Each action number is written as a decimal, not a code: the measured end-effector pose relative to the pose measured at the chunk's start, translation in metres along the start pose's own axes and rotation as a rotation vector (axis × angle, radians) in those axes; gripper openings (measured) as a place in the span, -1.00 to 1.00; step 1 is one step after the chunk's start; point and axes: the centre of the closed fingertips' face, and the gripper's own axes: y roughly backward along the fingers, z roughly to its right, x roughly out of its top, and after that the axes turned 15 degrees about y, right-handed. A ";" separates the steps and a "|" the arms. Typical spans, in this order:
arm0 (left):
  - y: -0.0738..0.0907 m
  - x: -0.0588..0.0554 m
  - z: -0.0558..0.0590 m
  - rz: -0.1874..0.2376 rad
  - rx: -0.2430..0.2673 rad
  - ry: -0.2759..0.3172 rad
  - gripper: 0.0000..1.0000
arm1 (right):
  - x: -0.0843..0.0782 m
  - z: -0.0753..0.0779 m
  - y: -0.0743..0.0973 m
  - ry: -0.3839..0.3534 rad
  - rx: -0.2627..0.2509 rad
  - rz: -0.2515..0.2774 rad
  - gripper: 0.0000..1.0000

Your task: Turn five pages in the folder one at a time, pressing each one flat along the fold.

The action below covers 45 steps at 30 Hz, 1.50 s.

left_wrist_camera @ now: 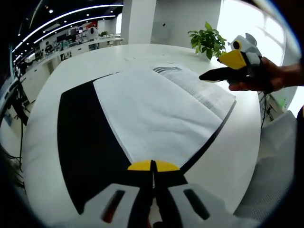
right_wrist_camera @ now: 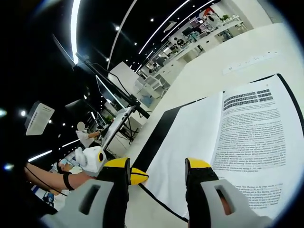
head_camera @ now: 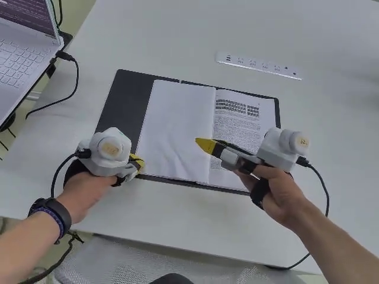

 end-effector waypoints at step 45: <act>-0.011 -0.001 -0.012 -0.021 0.000 0.037 -1.00 | -0.001 0.080 -0.048 -0.149 -0.110 0.008 -1.00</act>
